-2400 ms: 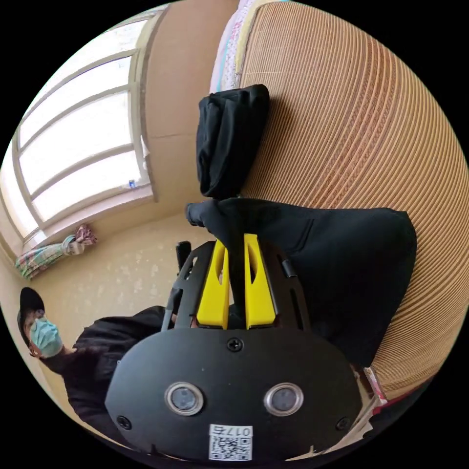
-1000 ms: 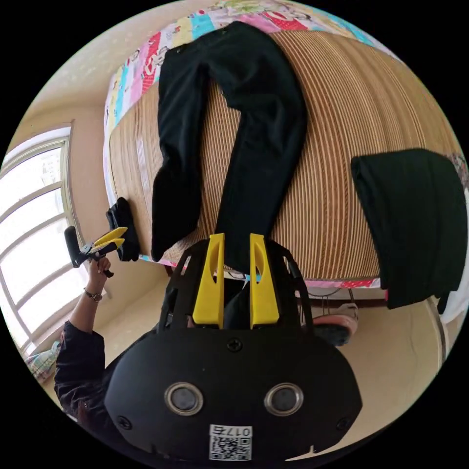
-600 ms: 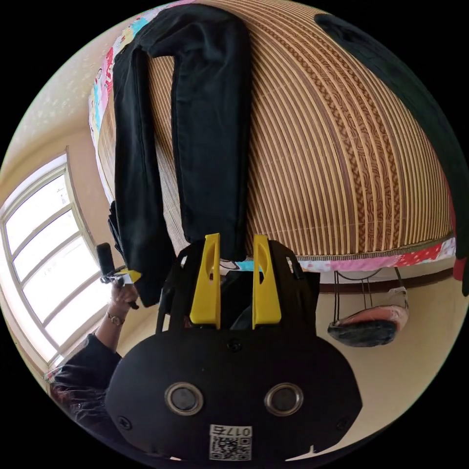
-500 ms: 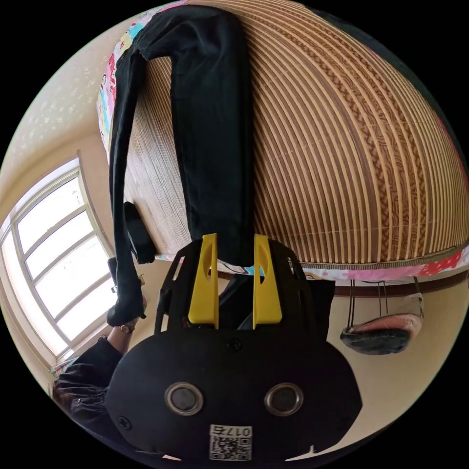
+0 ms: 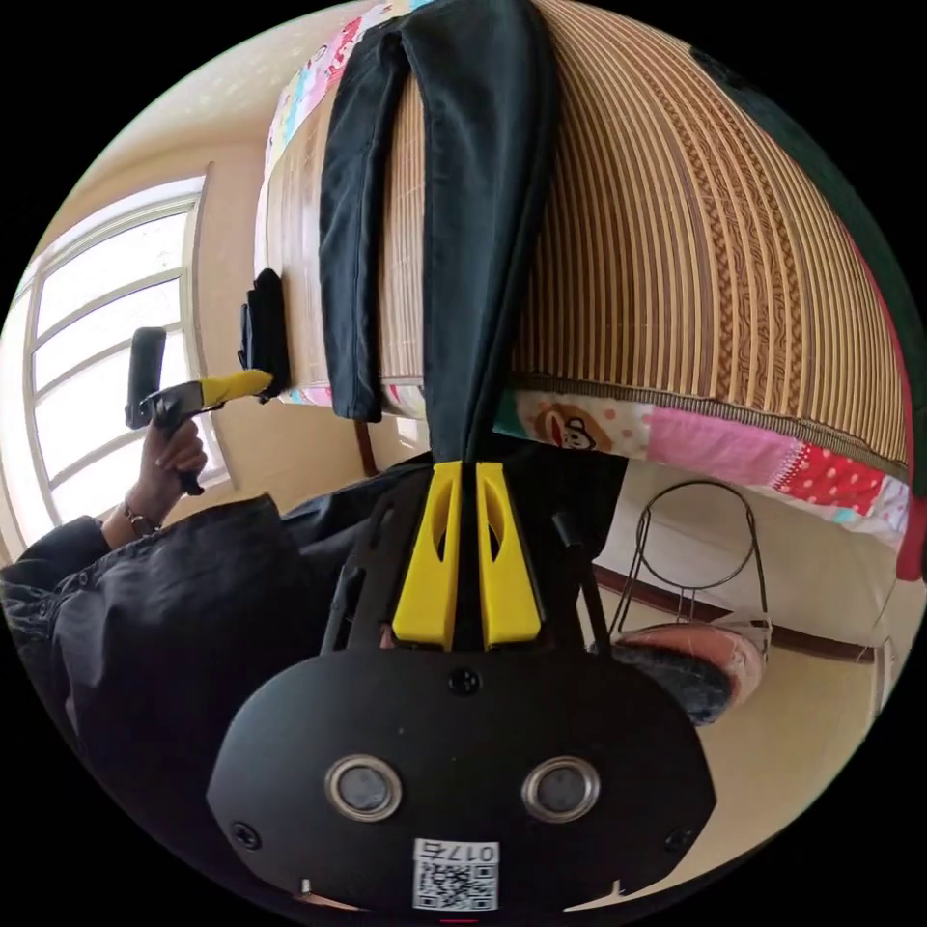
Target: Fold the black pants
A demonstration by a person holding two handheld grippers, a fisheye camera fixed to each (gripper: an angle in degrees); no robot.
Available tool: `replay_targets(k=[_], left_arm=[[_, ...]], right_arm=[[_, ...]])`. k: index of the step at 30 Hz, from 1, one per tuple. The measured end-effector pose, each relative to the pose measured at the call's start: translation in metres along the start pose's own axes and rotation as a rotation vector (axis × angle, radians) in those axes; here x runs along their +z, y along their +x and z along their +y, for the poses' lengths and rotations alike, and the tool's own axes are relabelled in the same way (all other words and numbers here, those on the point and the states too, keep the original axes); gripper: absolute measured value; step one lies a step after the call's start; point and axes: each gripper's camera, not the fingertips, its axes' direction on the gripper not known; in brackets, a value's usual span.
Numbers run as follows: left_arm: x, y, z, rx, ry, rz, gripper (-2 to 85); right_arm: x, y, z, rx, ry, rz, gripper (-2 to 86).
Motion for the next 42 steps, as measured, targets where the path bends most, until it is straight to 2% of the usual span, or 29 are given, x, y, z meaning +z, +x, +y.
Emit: replay_targets(k=[2, 6, 8, 9, 11, 12, 13, 15, 17, 18, 20, 23, 26, 28, 30, 31, 33, 35, 38, 42], left_arm=[[0.031, 0.035, -0.036, 0.054, -0.078, -0.081, 15.0], [0.104, 0.063, -0.082, 0.066, -0.287, -0.365, 15.9], [0.118, 0.058, -0.077, 0.086, -0.3, -0.48, 10.0], [0.12, 0.049, -0.07, 0.089, -0.302, -0.474, 6.3], [0.106, 0.034, -0.055, 0.037, -0.244, -0.461, 3.9], [0.093, 0.026, -0.048, 0.021, -0.204, -0.401, 3.6], [0.08, 0.018, -0.042, 0.0, -0.168, -0.329, 3.6], [0.057, 0.006, -0.035, -0.033, -0.11, -0.208, 3.4], [0.037, -0.005, -0.027, -0.052, -0.055, -0.102, 3.2], [0.026, -0.009, -0.022, -0.05, -0.021, -0.046, 3.1], [0.013, -0.014, -0.015, -0.042, 0.009, 0.002, 3.0], [-0.007, -0.02, -0.005, 0.002, 0.048, 0.044, 2.8], [-0.033, -0.034, 0.008, 0.006, 0.137, 0.158, 2.8], [-0.056, -0.055, 0.023, -0.028, 0.221, 0.325, 2.7], [-0.075, -0.071, 0.036, -0.04, 0.282, 0.453, 2.3], [-0.092, -0.083, 0.046, -0.039, 0.328, 0.532, 2.1], [-0.121, -0.103, 0.066, -0.061, 0.396, 0.619, 1.8], [-0.148, -0.123, 0.085, -0.092, 0.408, 0.629, 1.7], [-0.189, -0.159, 0.12, -0.15, 0.468, 0.59, 2.0], [-0.221, -0.224, 0.159, -0.331, 0.493, 0.449, 3.5]], right_arm=[[-0.019, -0.01, 0.006, -0.059, 0.024, -0.126, 3.0], [-0.034, -0.031, 0.005, -0.226, -0.012, -0.177, 2.9], [-0.025, -0.027, -0.005, -0.307, -0.189, -0.074, 2.9], [-0.022, -0.022, -0.01, -0.318, -0.257, -0.03, 2.9], [-0.02, 0.011, -0.039, -0.283, -0.535, 0.155, 3.0], [-0.025, 0.019, -0.048, -0.272, -0.554, 0.221, 3.2], [-0.044, 0.028, -0.07, -0.268, -0.507, 0.325, 3.9], [-0.083, 0.033, -0.111, -0.289, -0.36, 0.321, 6.3], [-0.14, 0.044, -0.184, -0.211, -0.089, 0.205, 11.2], [-0.154, 0.048, -0.203, -0.188, -0.014, 0.154, 12.2], [-0.193, 0.084, -0.271, -0.074, 0.273, -0.125, 13.7], [-0.197, 0.135, -0.334, 0.118, 0.445, -0.265, 14.7], [-0.197, 0.146, -0.357, 0.177, 0.63, -0.338, 12.7], [-0.194, 0.139, -0.368, 0.156, 0.672, -0.394, 9.1], [-0.194, 0.115, -0.375, 0.108, 0.679, -0.353, 5.8], [-0.195, 0.088, -0.375, 0.008, 0.703, -0.344, 4.6], [-0.191, 0.051, -0.371, -0.182, 0.76, -0.491, 3.8], [-0.17, 0.01, -0.38, -0.337, 0.717, -0.746, 3.2], [-0.116, -0.047, -0.404, -0.359, 0.588, -0.727, 3.0], [-0.021, -0.074, -0.425, -0.237, 0.422, -0.701, 3.1]])
